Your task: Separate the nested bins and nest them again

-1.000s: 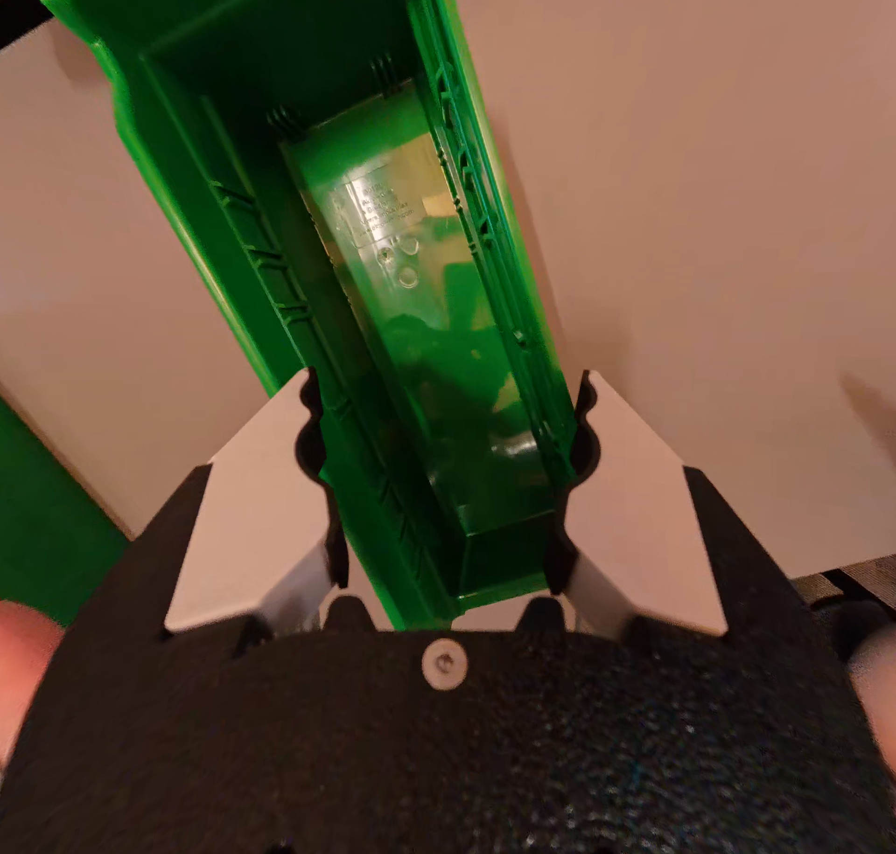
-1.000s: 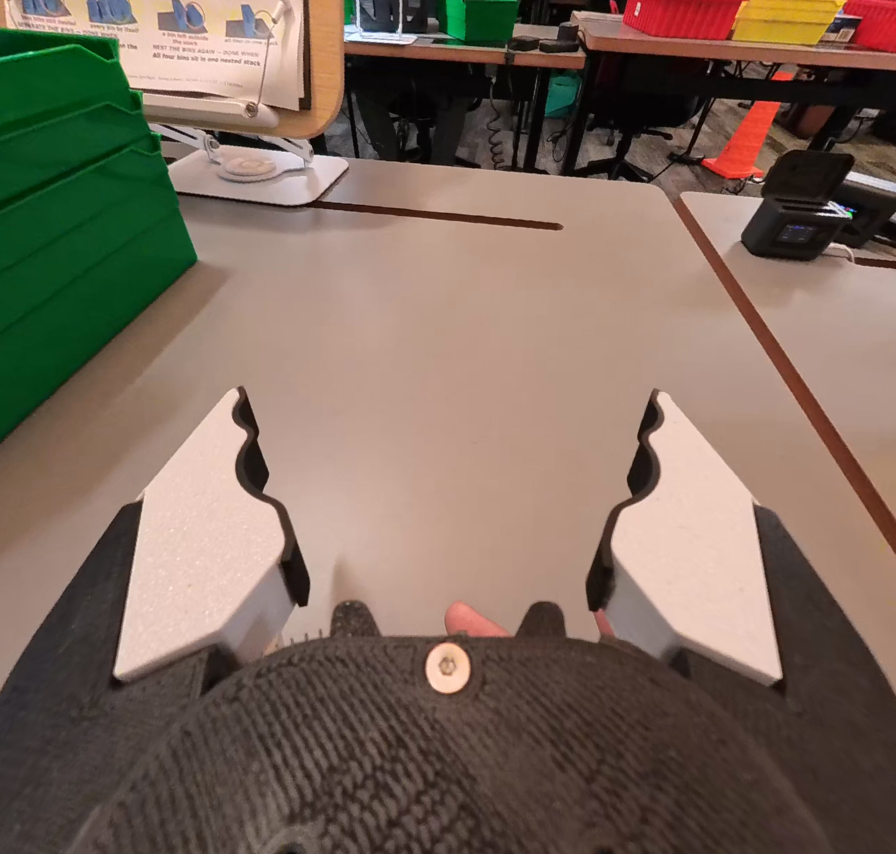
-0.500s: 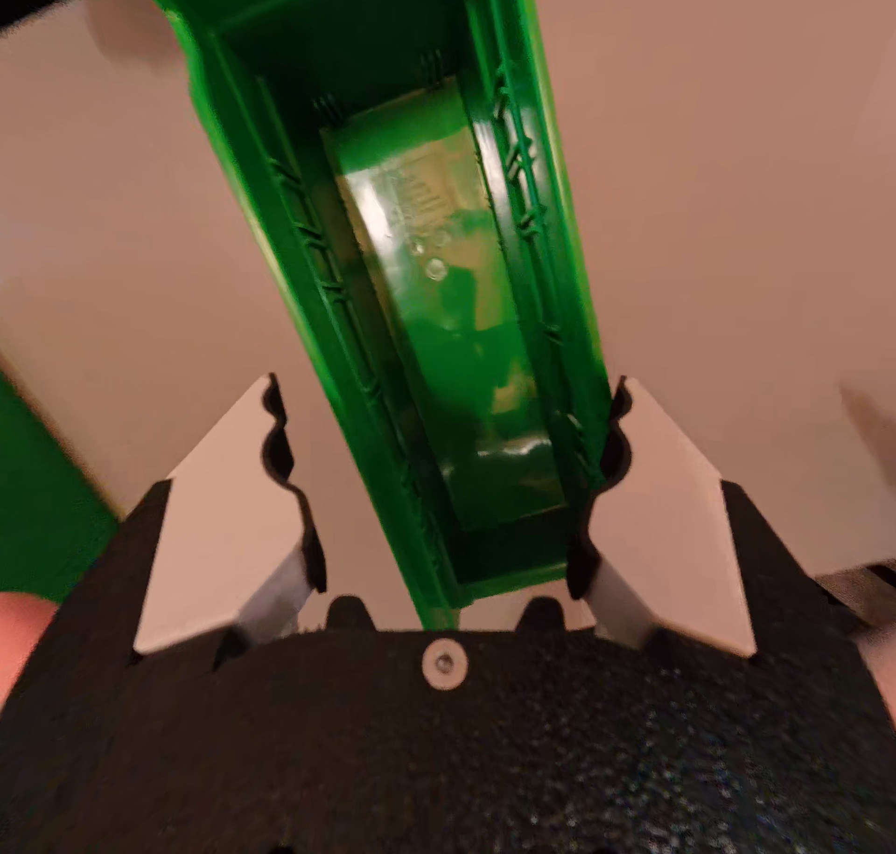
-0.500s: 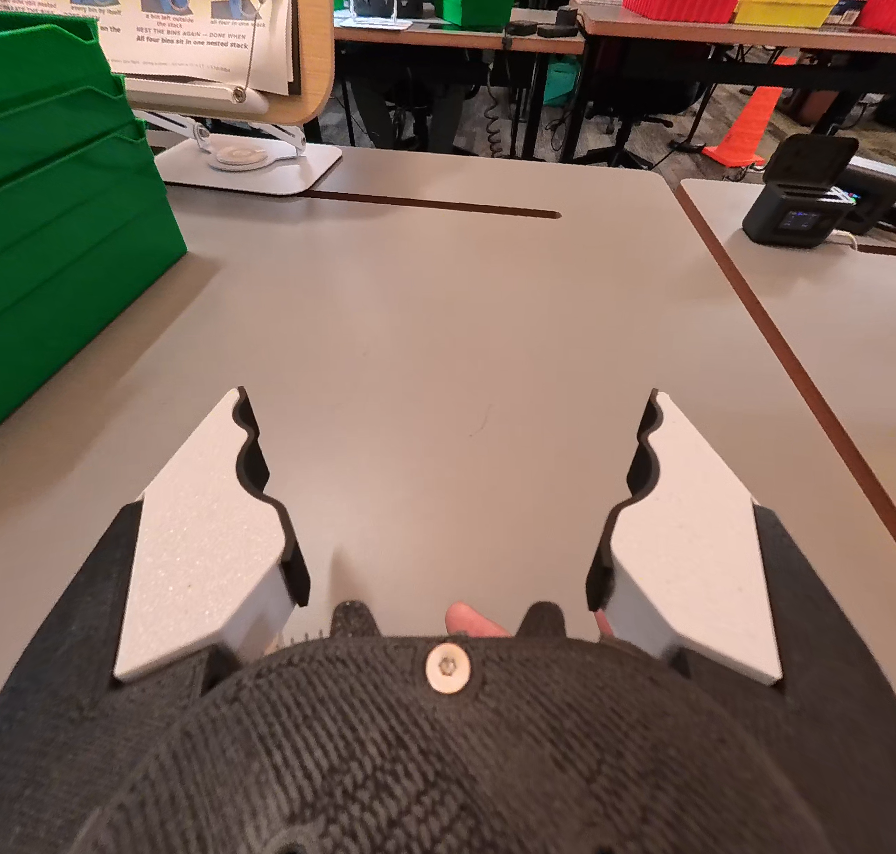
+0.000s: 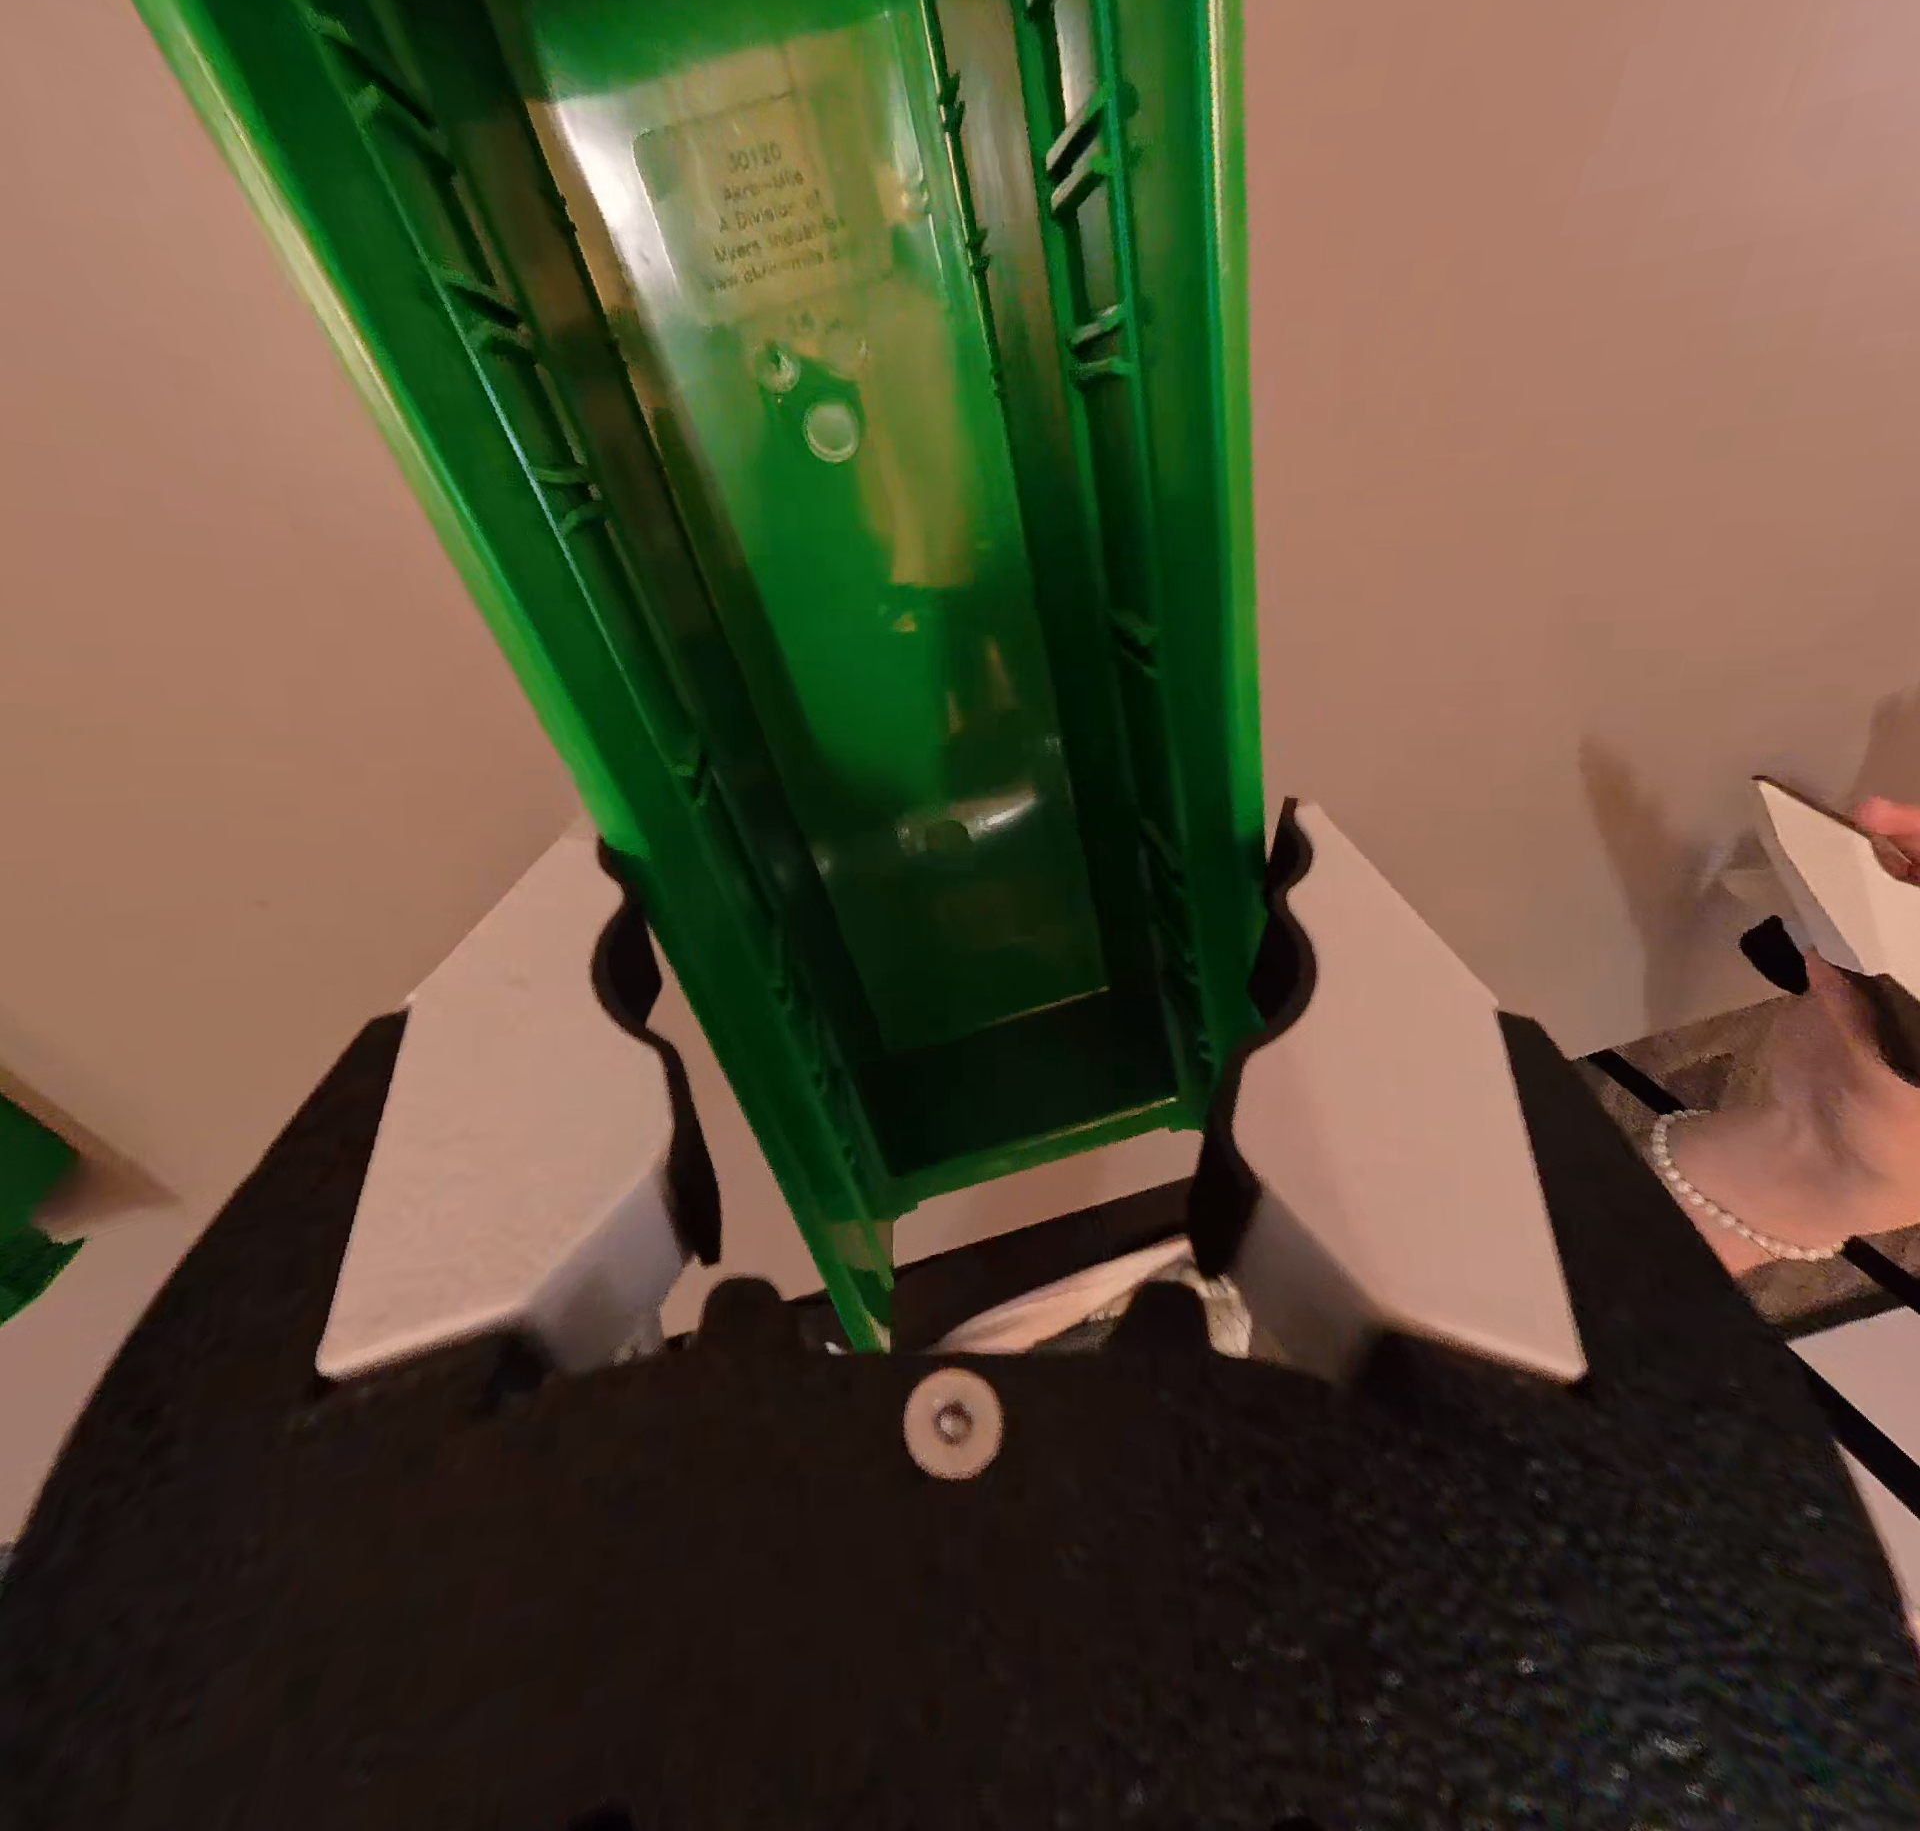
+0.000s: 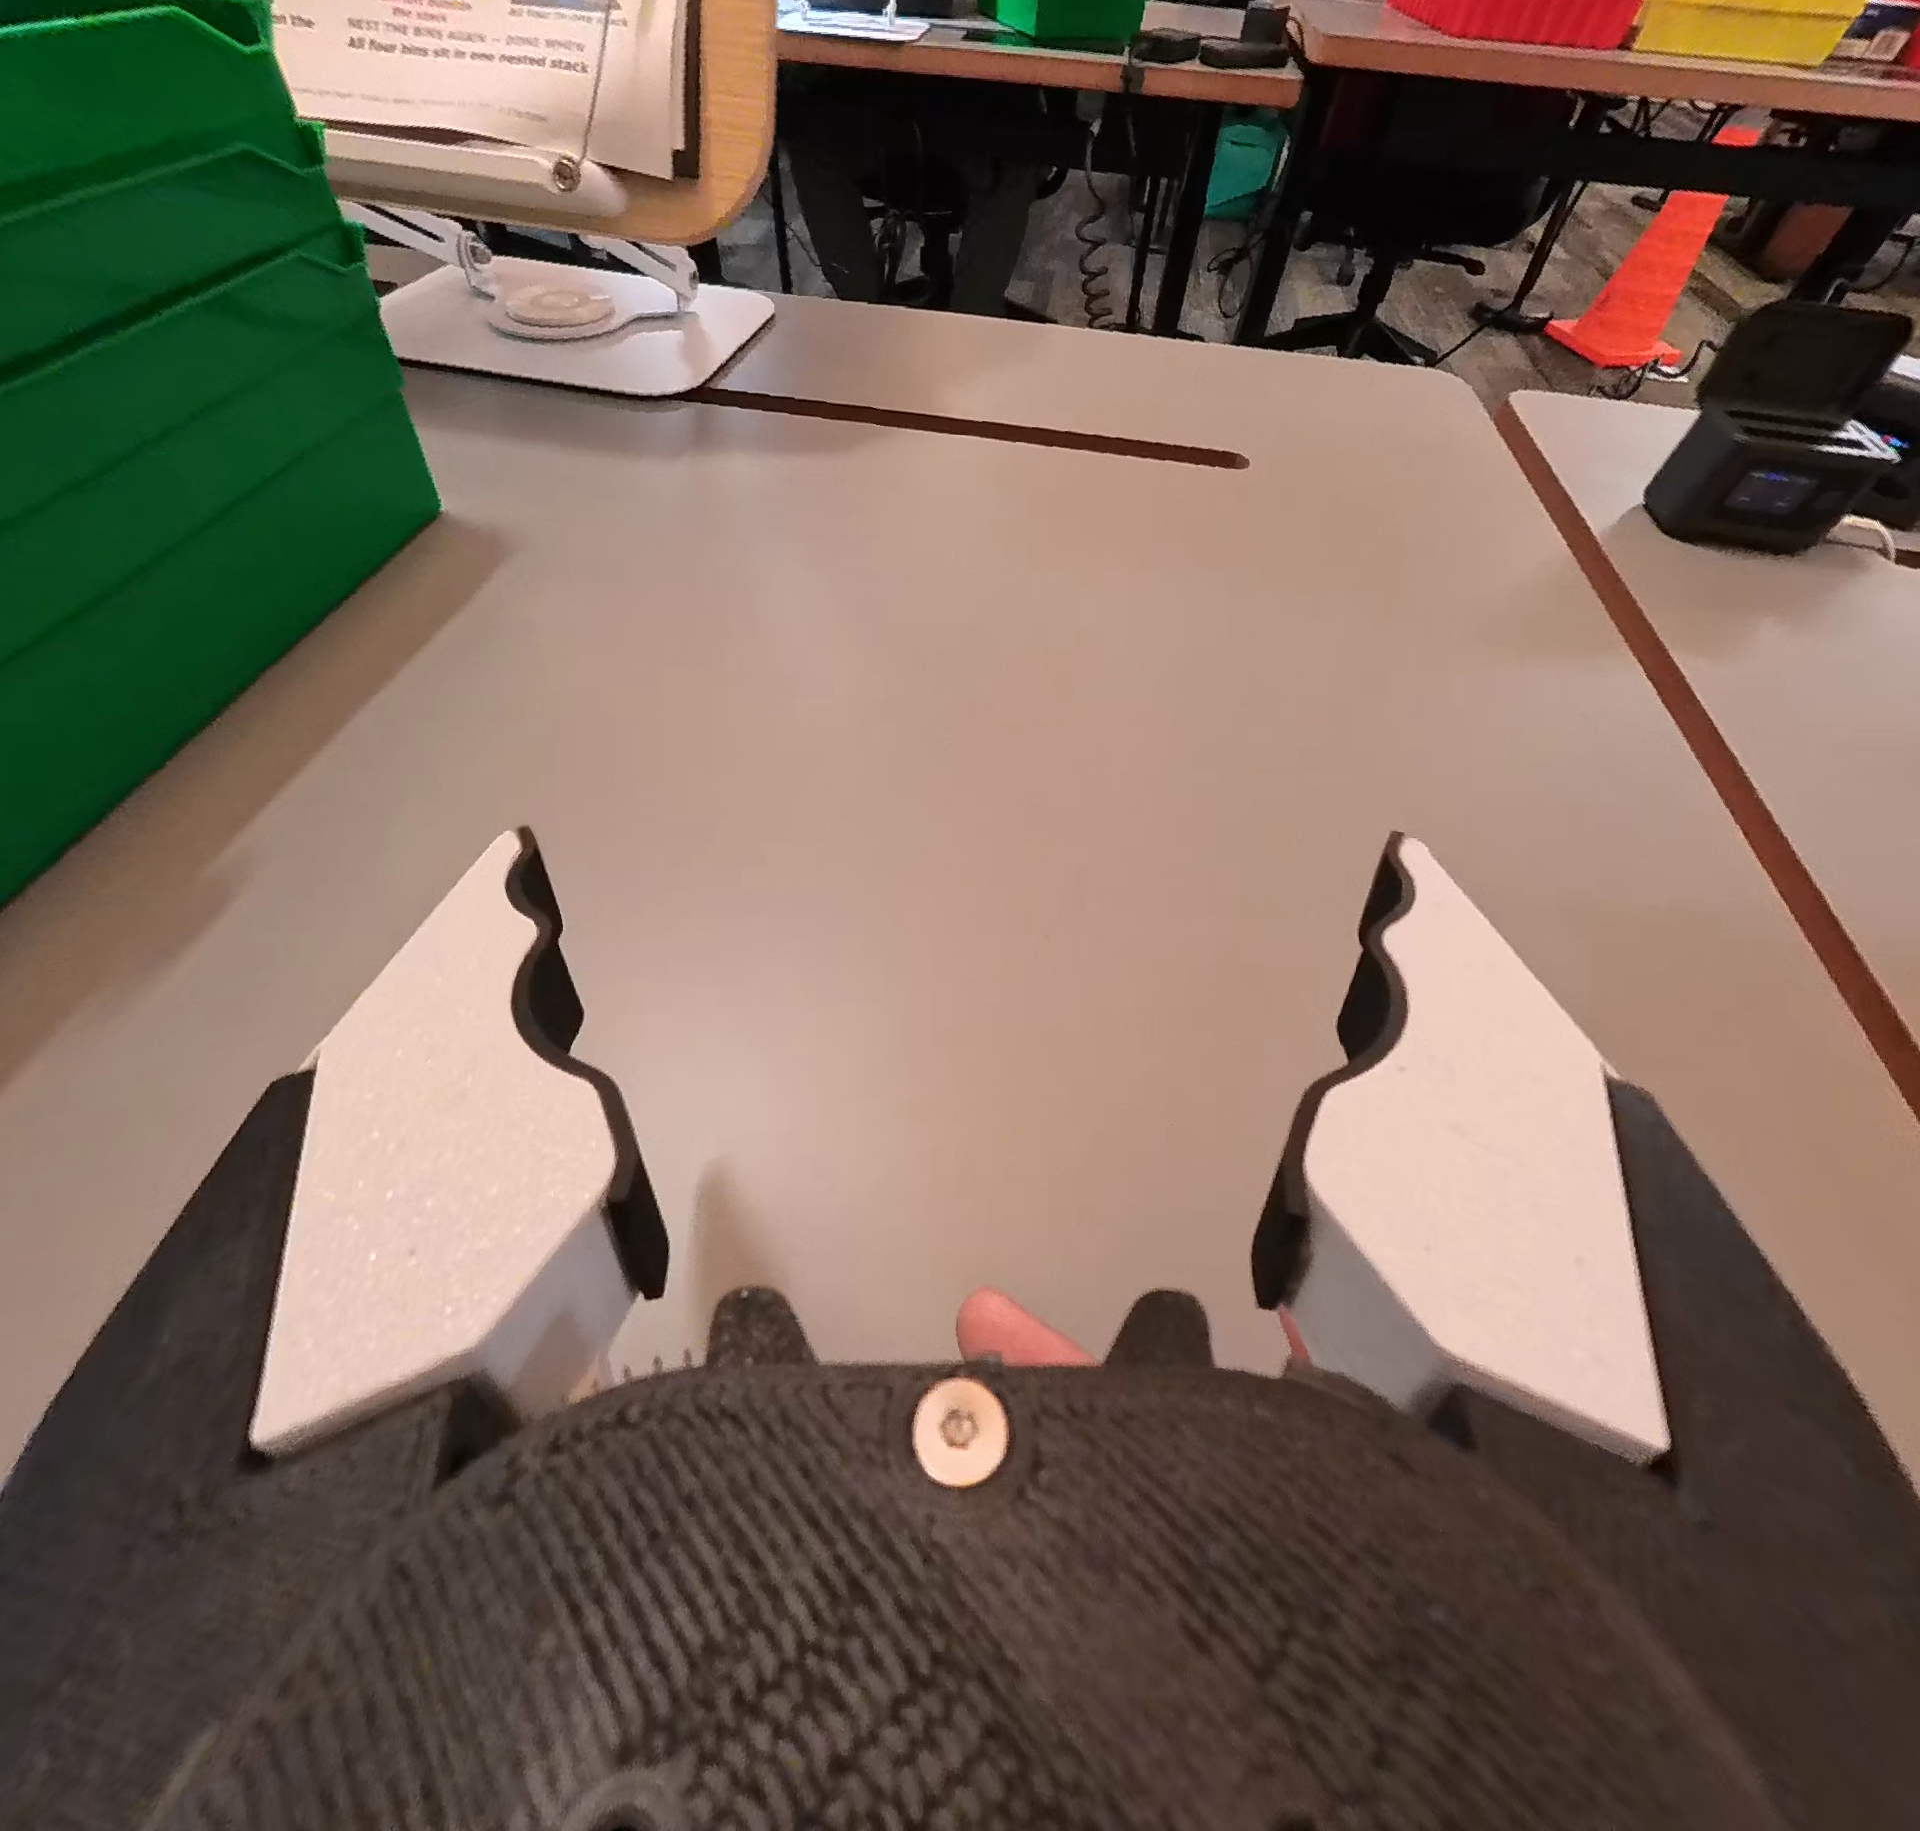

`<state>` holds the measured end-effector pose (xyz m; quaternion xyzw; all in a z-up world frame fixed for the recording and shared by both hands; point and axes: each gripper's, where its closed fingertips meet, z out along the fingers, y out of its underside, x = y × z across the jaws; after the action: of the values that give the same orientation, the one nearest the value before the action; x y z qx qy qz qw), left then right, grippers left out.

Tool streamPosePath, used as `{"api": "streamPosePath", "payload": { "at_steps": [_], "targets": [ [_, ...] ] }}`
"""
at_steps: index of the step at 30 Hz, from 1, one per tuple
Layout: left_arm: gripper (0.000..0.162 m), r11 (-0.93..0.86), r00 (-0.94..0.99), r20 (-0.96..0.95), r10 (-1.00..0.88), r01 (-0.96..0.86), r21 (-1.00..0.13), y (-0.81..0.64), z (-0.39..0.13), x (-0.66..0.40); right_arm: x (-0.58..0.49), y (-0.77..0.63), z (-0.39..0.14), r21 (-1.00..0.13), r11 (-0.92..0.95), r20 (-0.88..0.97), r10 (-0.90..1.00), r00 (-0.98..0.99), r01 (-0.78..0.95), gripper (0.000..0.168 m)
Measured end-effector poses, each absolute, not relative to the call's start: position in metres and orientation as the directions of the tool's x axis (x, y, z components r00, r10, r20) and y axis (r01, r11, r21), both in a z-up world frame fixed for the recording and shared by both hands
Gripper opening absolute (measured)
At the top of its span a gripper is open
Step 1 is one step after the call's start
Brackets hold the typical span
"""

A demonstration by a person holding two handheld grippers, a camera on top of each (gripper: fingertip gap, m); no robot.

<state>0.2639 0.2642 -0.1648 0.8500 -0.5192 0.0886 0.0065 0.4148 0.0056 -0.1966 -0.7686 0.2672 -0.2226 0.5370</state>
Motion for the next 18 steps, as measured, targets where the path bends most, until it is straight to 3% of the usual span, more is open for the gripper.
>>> {"api": "streamPosePath", "payload": {
  "at_steps": [7,18],
  "targets": [
    [0.104,-0.474,0.471,0.152,-0.869,-0.880,0.016,0.263,-0.162,0.258,0.411,0.011,-0.197,-0.941,-0.303,0.083,-0.638,0.766,-0.150,0.148],
    [0.102,-0.422,0.430,0.101,-0.897,-0.902,0.093,0.263,-0.158,0.249,0.420,0.002,-0.200,-0.942,-0.282,0.052,-0.657,0.752,-0.182,0.147]
  ]
}}
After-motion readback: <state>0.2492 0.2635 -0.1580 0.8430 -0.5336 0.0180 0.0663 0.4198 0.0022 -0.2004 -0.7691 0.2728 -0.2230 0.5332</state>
